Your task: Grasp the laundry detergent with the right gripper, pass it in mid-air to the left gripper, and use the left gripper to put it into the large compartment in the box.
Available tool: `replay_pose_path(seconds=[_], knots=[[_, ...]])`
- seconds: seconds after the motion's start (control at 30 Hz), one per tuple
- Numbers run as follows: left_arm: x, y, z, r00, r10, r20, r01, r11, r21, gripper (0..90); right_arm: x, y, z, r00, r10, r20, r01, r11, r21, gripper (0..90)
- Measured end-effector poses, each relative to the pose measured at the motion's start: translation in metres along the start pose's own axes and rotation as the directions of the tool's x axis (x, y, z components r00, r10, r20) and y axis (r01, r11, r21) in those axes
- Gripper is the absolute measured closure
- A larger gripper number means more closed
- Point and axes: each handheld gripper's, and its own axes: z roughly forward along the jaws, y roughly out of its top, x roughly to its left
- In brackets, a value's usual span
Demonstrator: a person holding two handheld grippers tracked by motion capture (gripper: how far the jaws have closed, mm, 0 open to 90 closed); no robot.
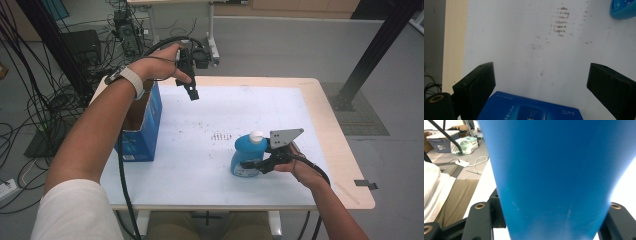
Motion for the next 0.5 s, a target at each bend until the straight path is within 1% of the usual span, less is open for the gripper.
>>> replay_pose_path(seconds=[0.13, 0.5], knots=[[0.0001, -0.0009, 0.0002, 1.0, -0.002, 0.0, 0.002, 1.0, -0.003, 8.6, 0.0006, 0.0005, 0.0003, 0.9999, -0.012, 0.003, 0.012, 1.0, 0.001, 41.6], [0.0001, -0.001, 0.0002, 1.0, -0.003, 0.0, 0.003, 1.0, -0.003, 8.7, -0.0006, -0.0002, 0.0002, 1.0, -0.008, -0.005, 0.008, 1.0, -0.003, 41.9]])
